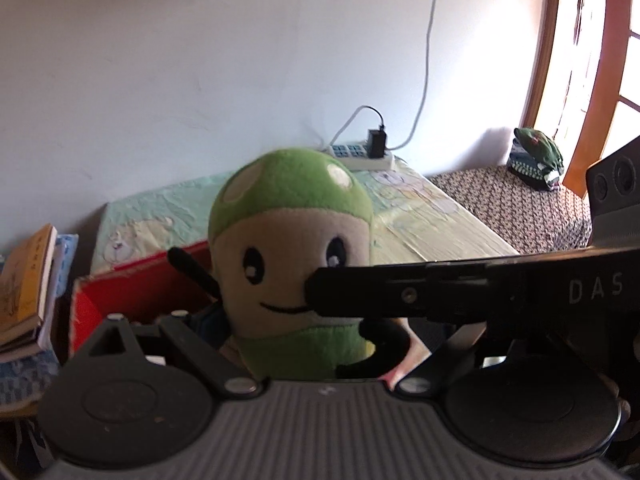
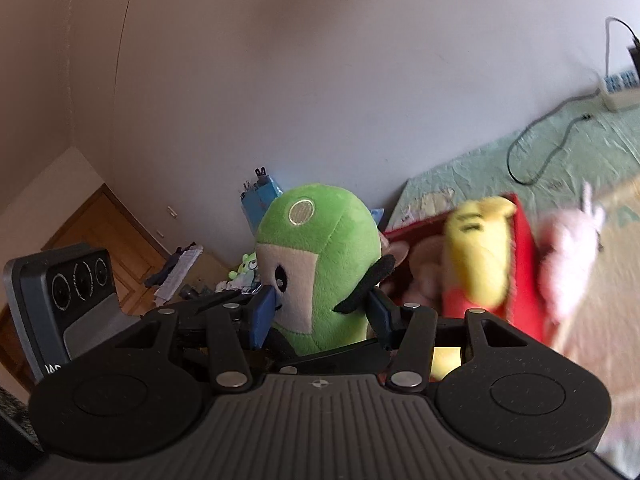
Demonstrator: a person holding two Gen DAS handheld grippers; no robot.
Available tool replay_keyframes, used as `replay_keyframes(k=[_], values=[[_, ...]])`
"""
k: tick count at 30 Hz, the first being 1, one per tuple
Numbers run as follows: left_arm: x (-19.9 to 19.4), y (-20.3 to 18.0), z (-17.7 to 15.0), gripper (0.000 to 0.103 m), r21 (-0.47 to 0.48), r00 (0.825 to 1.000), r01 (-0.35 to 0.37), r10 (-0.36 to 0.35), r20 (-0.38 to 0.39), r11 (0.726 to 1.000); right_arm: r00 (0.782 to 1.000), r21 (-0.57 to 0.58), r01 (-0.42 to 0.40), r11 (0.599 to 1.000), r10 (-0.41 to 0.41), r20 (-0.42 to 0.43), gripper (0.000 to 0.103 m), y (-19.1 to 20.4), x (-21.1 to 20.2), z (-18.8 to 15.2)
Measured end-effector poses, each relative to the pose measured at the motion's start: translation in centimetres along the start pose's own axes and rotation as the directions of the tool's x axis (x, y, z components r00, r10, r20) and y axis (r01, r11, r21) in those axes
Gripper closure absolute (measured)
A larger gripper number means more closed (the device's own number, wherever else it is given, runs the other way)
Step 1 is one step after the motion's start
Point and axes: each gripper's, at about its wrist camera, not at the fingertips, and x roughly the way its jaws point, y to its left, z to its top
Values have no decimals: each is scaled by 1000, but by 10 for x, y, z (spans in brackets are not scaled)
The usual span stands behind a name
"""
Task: Organize objects
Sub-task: 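Carry the green plush over the red box with the right gripper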
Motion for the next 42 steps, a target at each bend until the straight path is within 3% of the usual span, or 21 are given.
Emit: replay_keyframes(k=[13, 20, 24, 30, 34, 42], values=[[53, 78, -9, 14, -199, 993, 97, -108, -47, 975, 985, 6, 168, 986, -168, -35, 51, 4, 69, 5], [79, 96, -21, 17, -222, 990, 40, -69, -126, 974, 963, -52, 252, 966, -255, -83, 52, 6, 104, -5], [87, 102, -26, 17, -221, 985, 21, -59, -164, 975, 938, -75, 317, 946, -324, -127, 52, -1, 118, -8], [87, 115, -30, 9, -210, 983, -40, 0, -185, 977, 930, -119, 318, 941, -334, -154, 52, 1, 131, -8], [81, 119, -35, 13, -197, 984, -50, 14, -179, 979, 920, -157, 316, 935, -343, -190, 53, 6, 144, -10], [77, 121, -37, 12, -153, 982, -89, 62, -177, 984, 935, -9, 271, 963, -266, -235, 54, -10, 149, -14]])
